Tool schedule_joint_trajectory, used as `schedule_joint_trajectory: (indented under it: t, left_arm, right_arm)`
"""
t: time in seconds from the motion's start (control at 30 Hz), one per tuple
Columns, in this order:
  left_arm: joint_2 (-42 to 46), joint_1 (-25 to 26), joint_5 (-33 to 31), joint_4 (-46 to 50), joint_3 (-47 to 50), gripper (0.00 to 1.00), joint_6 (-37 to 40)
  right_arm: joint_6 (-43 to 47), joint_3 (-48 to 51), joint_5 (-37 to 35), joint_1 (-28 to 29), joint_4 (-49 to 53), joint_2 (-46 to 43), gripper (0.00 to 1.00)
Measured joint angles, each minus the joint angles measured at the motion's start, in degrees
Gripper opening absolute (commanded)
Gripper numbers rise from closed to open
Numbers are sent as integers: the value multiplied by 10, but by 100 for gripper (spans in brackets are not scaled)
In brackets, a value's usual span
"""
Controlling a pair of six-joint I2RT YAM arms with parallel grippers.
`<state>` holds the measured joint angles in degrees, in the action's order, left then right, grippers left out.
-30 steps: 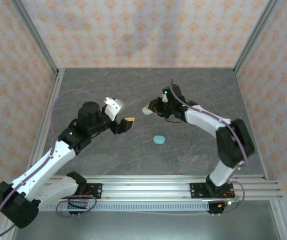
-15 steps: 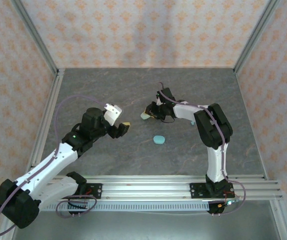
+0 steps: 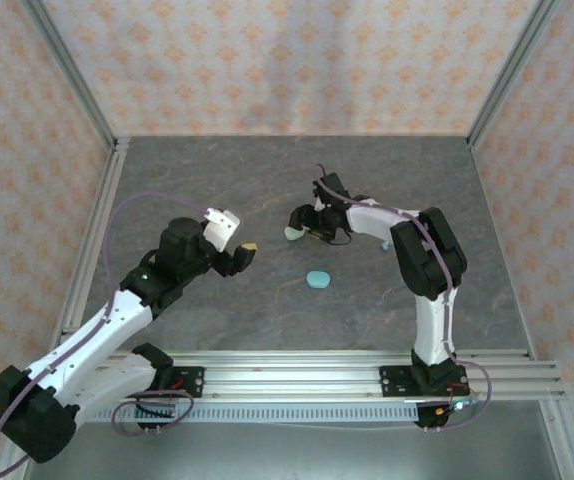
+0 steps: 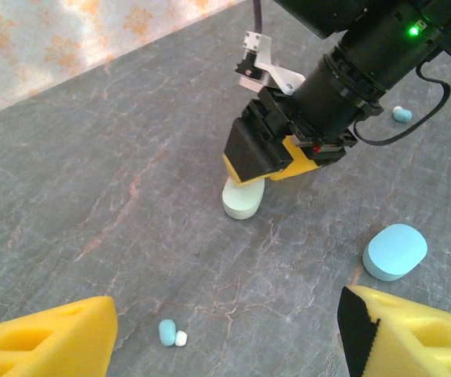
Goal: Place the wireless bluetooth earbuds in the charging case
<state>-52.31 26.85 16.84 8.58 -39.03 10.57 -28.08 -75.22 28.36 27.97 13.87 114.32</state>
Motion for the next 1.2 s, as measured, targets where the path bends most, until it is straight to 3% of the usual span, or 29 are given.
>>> schedule_joint_trajectory:
  t: [0.17,0.43,0.67,1.0,1.2]
  left_arm:
    - [29,0,-5,5,0,75,0]
    - [42,0,-5,13,5,74,-15]
    - [43,0,1,-2,53,72,-47]
    - [26,1,11,-26,65,72,-62]
    - [28,2,11,-37,78,72,-63]
  right_arm:
    - [8,2,-30,-1,54,-59,68]
    - [7,67,-75,5,121,-224,69]
    - [-26,161,-158,99,220,-338,70]
    - [-92,195,-214,196,304,-367,83]
    - [-118,193,-242,213,309,-348,90]
